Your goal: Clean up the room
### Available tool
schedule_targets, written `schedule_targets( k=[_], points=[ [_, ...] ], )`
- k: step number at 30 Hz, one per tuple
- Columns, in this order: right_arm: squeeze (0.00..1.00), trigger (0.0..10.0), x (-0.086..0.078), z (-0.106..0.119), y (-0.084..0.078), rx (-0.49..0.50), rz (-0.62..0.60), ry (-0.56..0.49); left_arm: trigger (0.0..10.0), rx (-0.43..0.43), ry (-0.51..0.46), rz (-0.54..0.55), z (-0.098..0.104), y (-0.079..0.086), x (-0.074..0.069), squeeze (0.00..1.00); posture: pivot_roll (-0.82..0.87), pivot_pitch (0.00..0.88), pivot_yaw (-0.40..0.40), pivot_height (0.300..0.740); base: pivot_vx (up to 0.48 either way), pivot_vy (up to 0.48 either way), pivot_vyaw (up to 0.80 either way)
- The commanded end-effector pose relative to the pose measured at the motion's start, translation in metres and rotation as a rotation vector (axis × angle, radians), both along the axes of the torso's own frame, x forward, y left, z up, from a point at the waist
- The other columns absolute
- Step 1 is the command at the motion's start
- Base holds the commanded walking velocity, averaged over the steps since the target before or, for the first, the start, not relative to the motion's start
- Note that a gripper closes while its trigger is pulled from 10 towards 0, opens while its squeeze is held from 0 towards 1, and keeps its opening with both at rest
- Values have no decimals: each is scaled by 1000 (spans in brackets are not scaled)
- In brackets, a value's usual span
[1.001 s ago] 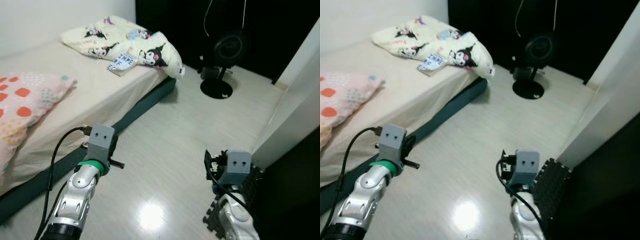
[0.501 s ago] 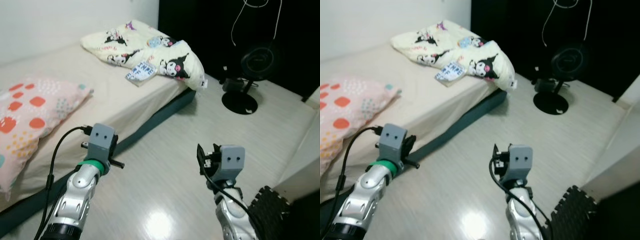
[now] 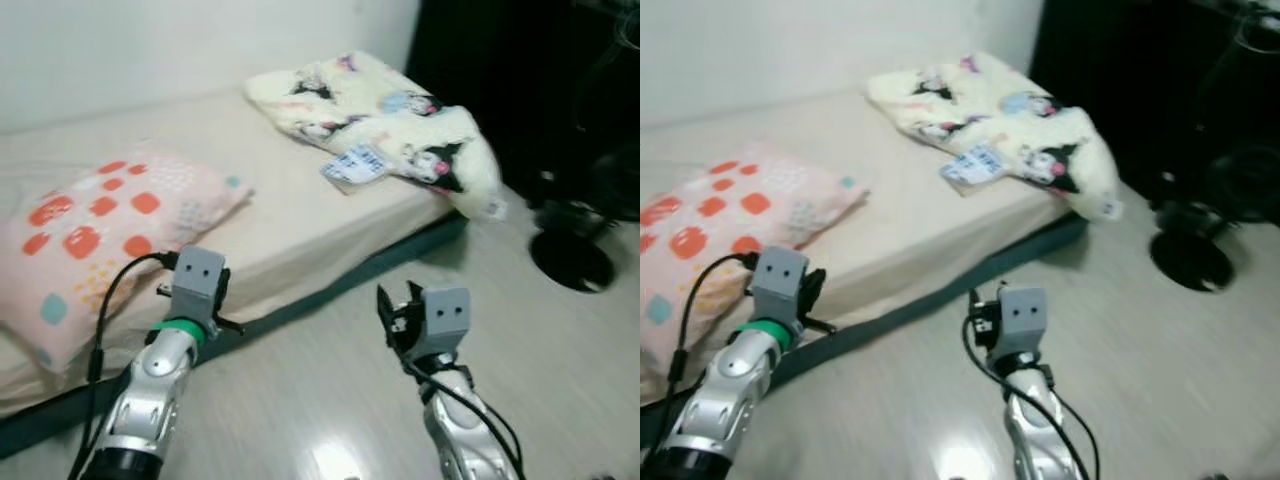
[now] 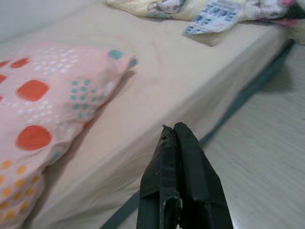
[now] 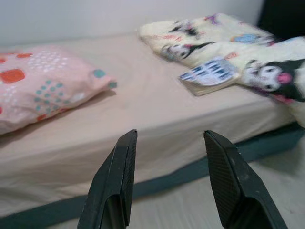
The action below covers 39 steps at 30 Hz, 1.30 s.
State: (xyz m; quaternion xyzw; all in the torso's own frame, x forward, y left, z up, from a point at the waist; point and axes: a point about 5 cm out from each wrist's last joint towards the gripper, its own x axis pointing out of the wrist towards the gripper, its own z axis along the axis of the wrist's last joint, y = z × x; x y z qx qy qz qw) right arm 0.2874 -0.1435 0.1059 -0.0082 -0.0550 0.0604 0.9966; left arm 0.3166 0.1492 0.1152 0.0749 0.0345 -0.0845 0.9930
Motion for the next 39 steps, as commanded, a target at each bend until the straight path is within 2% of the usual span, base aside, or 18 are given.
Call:
schedule_targets(
  k=[1, 22, 39],
  points=[
    [0, 10000, -2, -2, 0, 3, -4, 9, 10000, 14, 6, 4, -1, 3, -1, 0, -65, 79, 54, 740, 341, 0, 800],
    [0, 10000, 1, -3, 3, 8, 10, 17, 10000, 19, 6, 22, -1, 5, 1, 0, -53, 73, 50, 740, 336, 0, 755],
    [0, 10000, 3, -6, -1, 40, -19, 33, 10000, 20, 5, 21, -1, 4, 1, 0, -54, 64, 50, 740, 336, 0, -33]
  ],
)
